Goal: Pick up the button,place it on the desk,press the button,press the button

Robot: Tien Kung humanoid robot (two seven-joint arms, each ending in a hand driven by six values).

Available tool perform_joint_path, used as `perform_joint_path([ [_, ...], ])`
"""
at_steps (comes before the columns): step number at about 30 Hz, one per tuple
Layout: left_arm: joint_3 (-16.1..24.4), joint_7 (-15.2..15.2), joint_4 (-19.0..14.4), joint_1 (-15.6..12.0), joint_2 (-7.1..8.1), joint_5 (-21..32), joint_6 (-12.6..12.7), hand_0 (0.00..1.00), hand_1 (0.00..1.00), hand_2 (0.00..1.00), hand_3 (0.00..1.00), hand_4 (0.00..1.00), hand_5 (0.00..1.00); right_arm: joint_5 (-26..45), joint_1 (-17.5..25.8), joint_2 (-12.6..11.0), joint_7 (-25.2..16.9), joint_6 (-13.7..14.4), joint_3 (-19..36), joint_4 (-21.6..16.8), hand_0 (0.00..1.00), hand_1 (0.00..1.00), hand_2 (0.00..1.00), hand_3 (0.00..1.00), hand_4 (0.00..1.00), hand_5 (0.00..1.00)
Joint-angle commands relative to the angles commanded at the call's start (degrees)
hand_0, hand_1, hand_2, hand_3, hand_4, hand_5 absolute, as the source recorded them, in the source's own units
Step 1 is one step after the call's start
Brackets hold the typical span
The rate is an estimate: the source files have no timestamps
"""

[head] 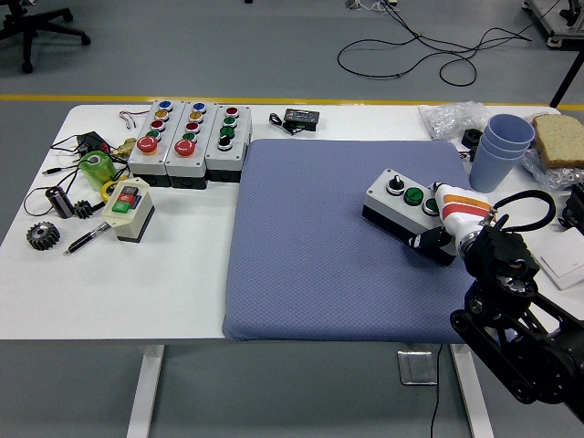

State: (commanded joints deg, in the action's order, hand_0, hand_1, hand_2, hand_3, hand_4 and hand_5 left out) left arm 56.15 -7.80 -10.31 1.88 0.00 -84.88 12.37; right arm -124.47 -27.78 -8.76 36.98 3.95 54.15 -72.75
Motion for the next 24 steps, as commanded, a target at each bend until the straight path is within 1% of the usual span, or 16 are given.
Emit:
perform_joint_path([
  [2,0.13,0.01,0.00,-0.06,0.00,-0.07,0.01,0.603,0.632,0.678,0.548,0.369,0.701,2.54,0.02,-1.08,-1.91,0.79,-0.78,-0.57,0.079,0.132,0.419,0.478,0.720,0.049],
  [3,0.20,0.01,0.00,-0.09,0.00,-0.12,0.02,0.603,0.632,0.679,0.548,0.369,0.702,3.79,0.01,-1.46,-3.99,0.76,-0.96,-0.75,0.038,0.096,0.348,0.444,0.610,0.061],
  [4,0.31,0.00,0.00,-0.12,0.00,-0.22,0.02,0.603,0.632,0.679,0.548,0.369,0.702,5.29,-0.16,-2.11,-6.58,0.53,-1.54,-1.04,0.038,0.096,0.348,0.444,0.610,0.061],
  [6,0.30,0.01,0.00,-0.15,0.00,-0.23,0.01,0.603,0.632,0.679,0.548,0.369,0.702,6.31,-0.34,-2.64,-11.32,0.24,-2.04,-1.28,0.038,0.096,0.348,0.444,0.610,0.061],
  [8,0.17,0.05,0.00,-0.18,0.00,0.01,0.05,0.603,0.632,0.679,0.548,0.369,0.702,7.20,-0.79,-3.40,-15.89,-0.95,-2.82,-1.59,0.038,0.096,0.348,0.444,0.610,0.061],
  [9,0.10,0.07,0.00,-0.16,0.00,0.16,0.09,0.603,0.633,0.677,0.548,0.367,0.702,7.85,-1.18,-3.91,-17.98,-2.02,-3.39,-1.84,0.024,0.077,0.329,0.440,0.571,0.046],
  [12,-0.08,0.15,0.00,-0.12,0.00,0.56,0.16,0.603,0.633,0.677,0.548,0.367,0.702,8.92,-2.14,-5.38,-24.43,-4.31,-5.13,-2.66,0.024,0.077,0.329,0.440,0.571,0.046],
  [15,-0.27,0.21,0.00,-0.07,0.00,0.88,0.23,0.602,0.632,0.678,0.548,0.364,0.700,8.44,-2.84,-6.37,-29.77,-4.65,-6.33,-3.17,0.024,0.077,0.329,0.440,0.571,0.046],
  [16,-0.47,0.27,0.00,-0.04,0.00,1.15,0.25,0.602,0.632,0.678,0.548,0.364,0.700,7.80,-3.26,-6.77,-31.63,-4.47,-6.90,-3.24,0.021,0.048,0.321,0.417,0.559,0.015],
  [20,-0.54,0.26,0.00,0.05,0.00,1.27,0.25,0.602,0.632,0.678,0.548,0.364,0.700,5.51,-4.56,-7.56,-36.19,-3.69,-8.56,-3.15,0.021,0.048,0.321,0.417,0.559,0.015],
  [21,-0.61,0.27,0.00,0.08,0.00,1.39,0.25,0.602,0.634,0.678,0.549,0.362,0.698,4.31,-5.07,-7.77,-37.13,-3.54,-9.16,-3.08,0.044,0.041,0.321,0.436,0.564,0.006],
  [24,-0.70,0.28,0.00,0.11,0.00,1.58,0.27,0.602,0.634,0.678,0.549,0.362,0.698,2.18,-5.99,-7.96,-37.22,-4.60,-10.35,-2.82,0.044,0.041,0.321,0.436,0.564,0.006],
])
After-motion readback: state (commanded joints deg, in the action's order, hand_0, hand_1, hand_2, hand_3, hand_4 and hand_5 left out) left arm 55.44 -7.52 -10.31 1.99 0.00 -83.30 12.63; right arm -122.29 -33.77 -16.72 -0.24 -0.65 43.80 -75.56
